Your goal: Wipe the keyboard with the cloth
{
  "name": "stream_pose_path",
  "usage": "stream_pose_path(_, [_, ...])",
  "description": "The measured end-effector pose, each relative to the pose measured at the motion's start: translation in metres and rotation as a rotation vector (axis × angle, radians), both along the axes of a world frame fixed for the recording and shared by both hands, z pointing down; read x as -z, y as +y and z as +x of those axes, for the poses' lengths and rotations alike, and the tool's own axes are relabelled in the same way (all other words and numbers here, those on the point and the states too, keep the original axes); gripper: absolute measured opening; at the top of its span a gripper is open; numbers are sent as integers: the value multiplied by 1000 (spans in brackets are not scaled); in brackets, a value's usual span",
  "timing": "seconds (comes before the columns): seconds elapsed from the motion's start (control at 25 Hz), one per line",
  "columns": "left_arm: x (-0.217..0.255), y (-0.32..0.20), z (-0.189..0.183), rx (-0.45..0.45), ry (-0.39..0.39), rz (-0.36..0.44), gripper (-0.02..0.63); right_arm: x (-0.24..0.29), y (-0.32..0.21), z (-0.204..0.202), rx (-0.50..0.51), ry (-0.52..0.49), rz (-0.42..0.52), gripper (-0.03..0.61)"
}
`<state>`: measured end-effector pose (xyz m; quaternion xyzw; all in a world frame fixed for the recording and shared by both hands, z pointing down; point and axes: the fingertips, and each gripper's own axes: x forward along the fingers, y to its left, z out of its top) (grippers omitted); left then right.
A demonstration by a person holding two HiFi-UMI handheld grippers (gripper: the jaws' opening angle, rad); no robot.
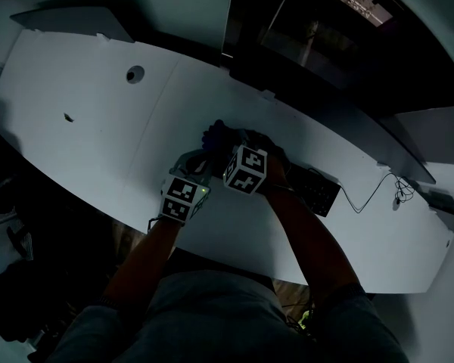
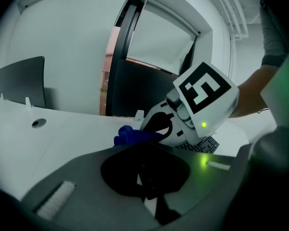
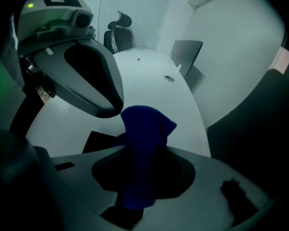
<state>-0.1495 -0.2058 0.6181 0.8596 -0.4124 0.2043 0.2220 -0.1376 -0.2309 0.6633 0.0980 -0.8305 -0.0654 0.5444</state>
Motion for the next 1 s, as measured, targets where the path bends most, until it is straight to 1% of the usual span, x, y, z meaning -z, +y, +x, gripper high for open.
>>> stream_pose_path(0.12, [-3, -5, 0, 8, 1, -31, 8, -3, 0, 1, 8, 14, -16, 121])
stream_pose_path(0.28, [-5, -12, 2, 13, -22, -74, 8, -3, 0, 2, 6, 32, -39, 120])
stream_pose_path(0.6, [-10, -17, 10, -13, -58, -174, 8, 0, 1, 11, -15, 44, -70, 120])
stream_pose_path(0.84, [-13, -14, 27, -55, -78, -215, 8, -1, 5, 31, -34, 59, -77, 120])
stream_pose_path(1.0, [-12, -12, 37, -72, -92, -226, 8, -2, 8, 45, -49, 65, -80, 120])
